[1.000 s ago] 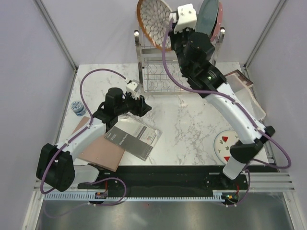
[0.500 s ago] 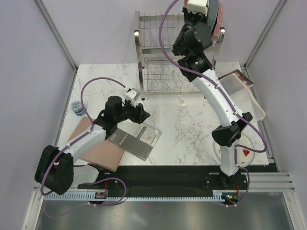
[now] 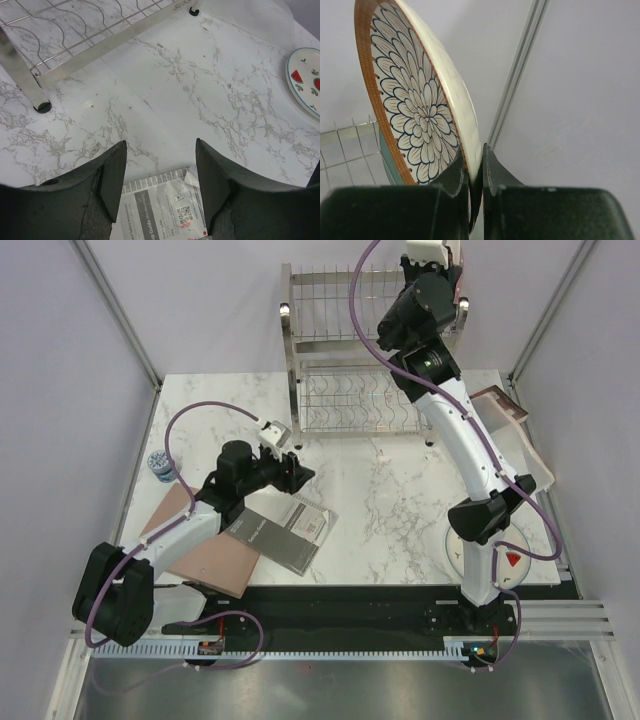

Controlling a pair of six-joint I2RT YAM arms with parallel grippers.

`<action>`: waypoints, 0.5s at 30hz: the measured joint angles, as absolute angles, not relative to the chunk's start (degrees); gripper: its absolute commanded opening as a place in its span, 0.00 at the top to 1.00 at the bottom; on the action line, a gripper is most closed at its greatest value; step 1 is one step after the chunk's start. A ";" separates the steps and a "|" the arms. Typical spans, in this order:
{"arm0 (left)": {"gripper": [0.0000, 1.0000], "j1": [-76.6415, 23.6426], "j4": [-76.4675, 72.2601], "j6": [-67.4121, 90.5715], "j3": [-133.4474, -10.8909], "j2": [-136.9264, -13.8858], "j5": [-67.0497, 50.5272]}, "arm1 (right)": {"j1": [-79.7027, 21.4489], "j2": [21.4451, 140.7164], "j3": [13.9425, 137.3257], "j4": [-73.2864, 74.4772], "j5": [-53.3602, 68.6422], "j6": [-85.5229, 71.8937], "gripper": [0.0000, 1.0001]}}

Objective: Load the plates into the dish rack

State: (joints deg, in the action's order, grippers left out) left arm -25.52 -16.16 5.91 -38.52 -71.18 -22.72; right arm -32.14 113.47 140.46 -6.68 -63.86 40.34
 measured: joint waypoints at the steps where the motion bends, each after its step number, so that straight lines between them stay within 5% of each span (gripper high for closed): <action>1: 0.36 -25.52 -16.53 5.93 -38.41 -71.35 -22.70 | -32.14 113.60 140.46 -6.20 -63.86 40.36 1.00; 15: 0.36 -25.52 -18.24 5.89 -37.21 -75.72 -22.70 | -32.14 114.45 140.16 0.54 -63.22 36.69 1.00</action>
State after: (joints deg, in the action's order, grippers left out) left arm -25.52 -18.24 5.89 -37.21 -75.72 -22.70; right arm -32.14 114.45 140.16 0.54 -63.22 36.69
